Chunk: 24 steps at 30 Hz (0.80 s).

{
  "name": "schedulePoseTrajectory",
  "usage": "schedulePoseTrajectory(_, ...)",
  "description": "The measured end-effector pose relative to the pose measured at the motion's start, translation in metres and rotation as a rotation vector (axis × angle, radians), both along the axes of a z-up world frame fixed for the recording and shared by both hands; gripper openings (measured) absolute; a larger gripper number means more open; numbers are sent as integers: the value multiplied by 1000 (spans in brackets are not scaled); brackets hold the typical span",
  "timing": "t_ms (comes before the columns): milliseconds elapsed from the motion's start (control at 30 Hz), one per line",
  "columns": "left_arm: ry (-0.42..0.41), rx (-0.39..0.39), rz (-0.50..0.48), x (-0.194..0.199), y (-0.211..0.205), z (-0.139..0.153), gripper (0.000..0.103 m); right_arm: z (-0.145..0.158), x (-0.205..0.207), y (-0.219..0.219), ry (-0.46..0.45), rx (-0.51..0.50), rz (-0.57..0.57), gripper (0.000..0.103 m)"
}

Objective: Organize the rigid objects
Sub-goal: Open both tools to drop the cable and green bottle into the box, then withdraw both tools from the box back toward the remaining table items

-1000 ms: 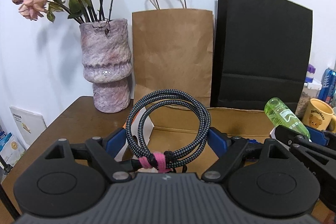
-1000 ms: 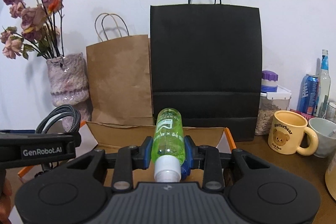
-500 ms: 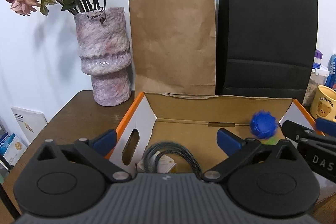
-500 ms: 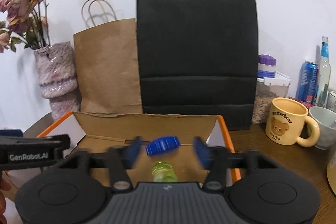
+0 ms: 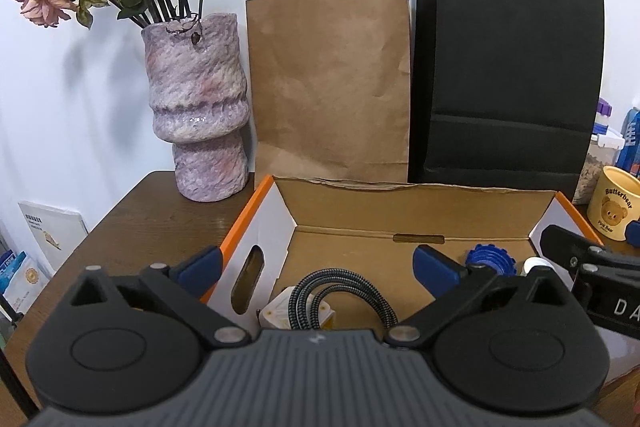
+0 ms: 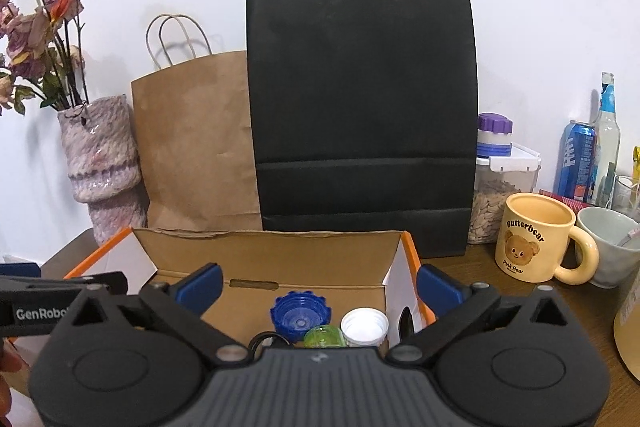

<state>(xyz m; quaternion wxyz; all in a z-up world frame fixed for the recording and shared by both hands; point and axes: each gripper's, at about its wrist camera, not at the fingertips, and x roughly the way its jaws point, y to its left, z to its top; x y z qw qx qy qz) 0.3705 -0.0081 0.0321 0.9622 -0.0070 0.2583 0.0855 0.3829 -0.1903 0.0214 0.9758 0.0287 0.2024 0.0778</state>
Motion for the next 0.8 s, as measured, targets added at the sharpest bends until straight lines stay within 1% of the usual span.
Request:
schedulePoseTrajectory(333, -16, -3, -7, -13, 0, 6, 103, 8, -14, -3, 2, -34, 14, 103)
schedulePoseTrajectory(800, -70, -5, -54, -59, -1, 18, 103, 26, -63, -10, -66, -72, 53, 103)
